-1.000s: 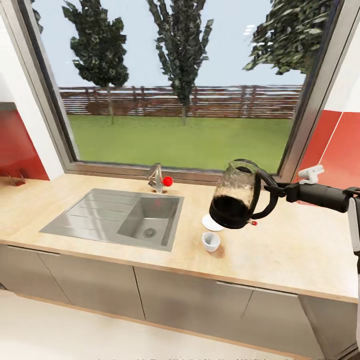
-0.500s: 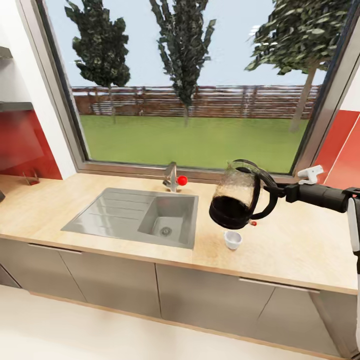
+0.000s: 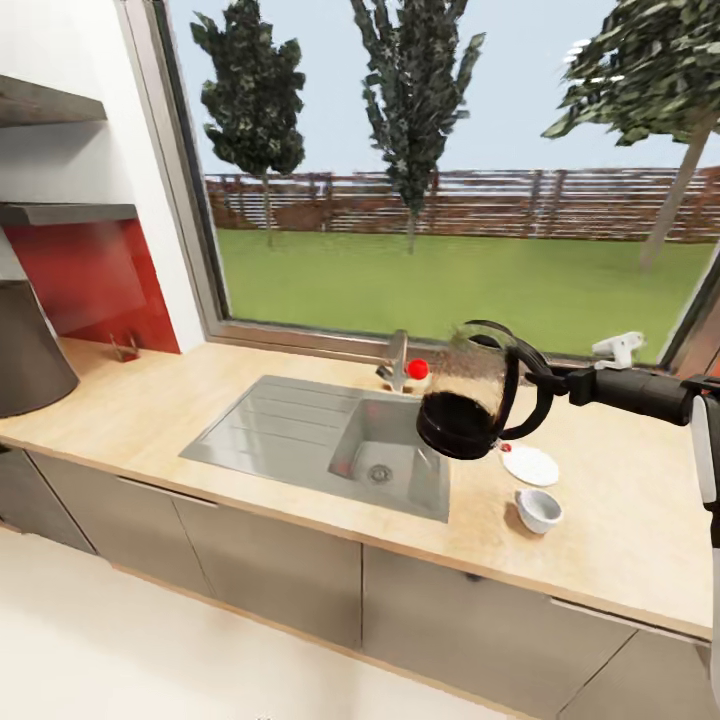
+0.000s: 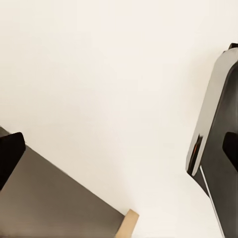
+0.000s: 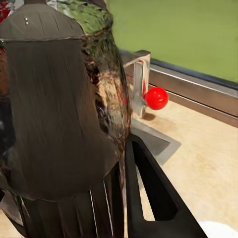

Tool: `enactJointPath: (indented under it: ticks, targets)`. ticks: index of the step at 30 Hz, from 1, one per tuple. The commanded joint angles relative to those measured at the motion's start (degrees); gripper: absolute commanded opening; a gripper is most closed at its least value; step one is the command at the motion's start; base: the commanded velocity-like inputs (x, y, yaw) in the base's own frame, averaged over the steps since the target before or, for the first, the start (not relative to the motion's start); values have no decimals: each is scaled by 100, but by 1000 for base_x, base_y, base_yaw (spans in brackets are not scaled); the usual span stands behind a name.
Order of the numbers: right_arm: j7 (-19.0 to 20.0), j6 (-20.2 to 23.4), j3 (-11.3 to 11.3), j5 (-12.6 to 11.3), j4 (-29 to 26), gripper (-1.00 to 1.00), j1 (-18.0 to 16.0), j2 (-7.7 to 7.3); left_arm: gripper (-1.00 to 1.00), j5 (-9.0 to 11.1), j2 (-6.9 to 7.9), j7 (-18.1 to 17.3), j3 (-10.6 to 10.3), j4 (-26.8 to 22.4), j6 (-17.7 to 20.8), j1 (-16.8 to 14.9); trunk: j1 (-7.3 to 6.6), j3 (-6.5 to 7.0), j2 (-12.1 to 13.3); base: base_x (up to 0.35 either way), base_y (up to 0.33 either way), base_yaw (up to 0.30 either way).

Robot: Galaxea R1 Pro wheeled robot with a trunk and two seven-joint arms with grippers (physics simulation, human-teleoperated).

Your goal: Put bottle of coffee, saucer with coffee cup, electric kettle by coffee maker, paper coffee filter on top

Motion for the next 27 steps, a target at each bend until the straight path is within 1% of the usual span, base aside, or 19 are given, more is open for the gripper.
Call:
enactJointPath:
  ticks: [1,4,10,16,20,27]
  targets:
    - [53,33,-9,23,-7,-100,-8,0,100,51,-4,11,-48,9,-23,-7,4,-12,-13,40,29,277]
    - [53,33,-4,23,-7,-100,-8,0,100,51,-8,25,-50,5,-25,-7,4,-12,-13,20,14,278]
    - [53,33,152,30,-7,-100,-8,0,100,51,-32,51,-54,-1,-25,-7,4,-18,-13,4,3,278]
    - [53,33,174,31,-5,-100,-8,0,100,51,-36,53,-49,-8,-25,-7,4,-36,-13,0,16,278]
    - [53,33,179,31,1,-100,-8,0,100,54,-36,53,-48,-9,-25,-8,4,-49,-13,0,209,278]
    - [53,33,180,31,2,-100,-8,0,100,59,-36,53,-48,-9,-25,-7,4,-72,-13,0,293,278]
